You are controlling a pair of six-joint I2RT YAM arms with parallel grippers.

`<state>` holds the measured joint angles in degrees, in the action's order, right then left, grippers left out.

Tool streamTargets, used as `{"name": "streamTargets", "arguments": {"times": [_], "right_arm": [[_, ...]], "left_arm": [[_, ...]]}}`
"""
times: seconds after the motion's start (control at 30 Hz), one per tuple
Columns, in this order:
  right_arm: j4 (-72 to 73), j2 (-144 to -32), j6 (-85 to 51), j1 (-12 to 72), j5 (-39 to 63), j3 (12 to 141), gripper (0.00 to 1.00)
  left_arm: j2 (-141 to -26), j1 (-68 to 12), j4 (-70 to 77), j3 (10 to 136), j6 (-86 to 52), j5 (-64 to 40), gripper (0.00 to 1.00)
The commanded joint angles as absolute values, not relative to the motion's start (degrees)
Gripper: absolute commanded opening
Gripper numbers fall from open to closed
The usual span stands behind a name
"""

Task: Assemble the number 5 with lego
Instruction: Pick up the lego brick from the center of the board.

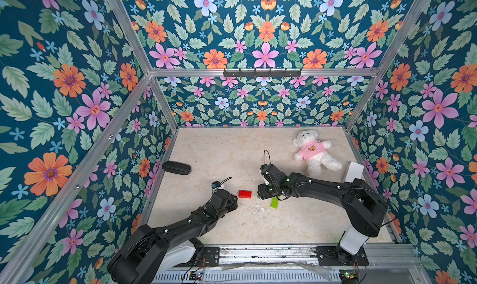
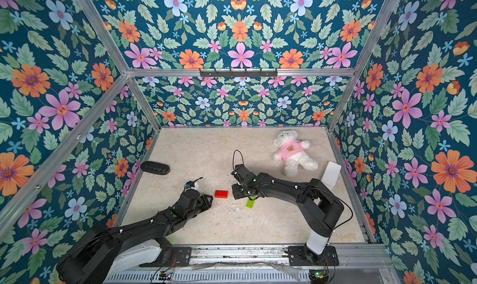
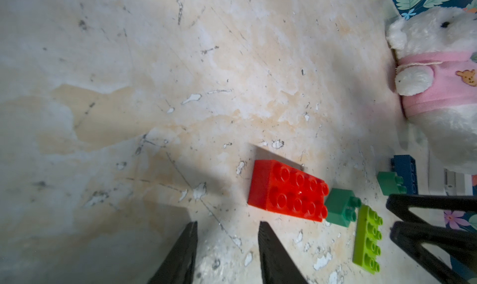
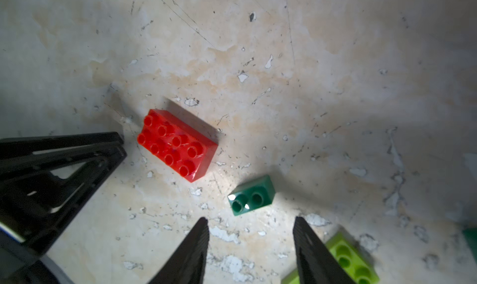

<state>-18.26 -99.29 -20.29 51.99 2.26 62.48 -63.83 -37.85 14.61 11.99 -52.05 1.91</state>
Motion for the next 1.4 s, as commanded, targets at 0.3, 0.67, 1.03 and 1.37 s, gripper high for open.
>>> {"name": "streamTargets", "arguments": {"times": [0.3, 0.67, 1.03, 1.37], "right_arm": [[-26.0, -104.4, -7.0, 52.0, 2.0, 69.0, 0.61], [-27.3, -107.9, -4.9, 52.0, 3.8, 71.2, 0.59], [-28.1, -109.7, -4.4, 52.2, 4.1, 72.7, 0.53], [-29.0, -111.3, -4.0, 52.8, 3.6, 73.7, 0.44]], "left_arm": [[-64.8, -37.8, 16.3, 11.3, -52.0, -0.4, 0.43], [-65.1, -37.7, 16.5, 10.8, -52.6, -0.2, 0.43], [-65.1, -37.8, 17.4, 9.8, -53.7, -0.1, 0.42], [-65.5, -37.8, 17.8, 9.5, -54.1, -0.1, 0.42]]}}
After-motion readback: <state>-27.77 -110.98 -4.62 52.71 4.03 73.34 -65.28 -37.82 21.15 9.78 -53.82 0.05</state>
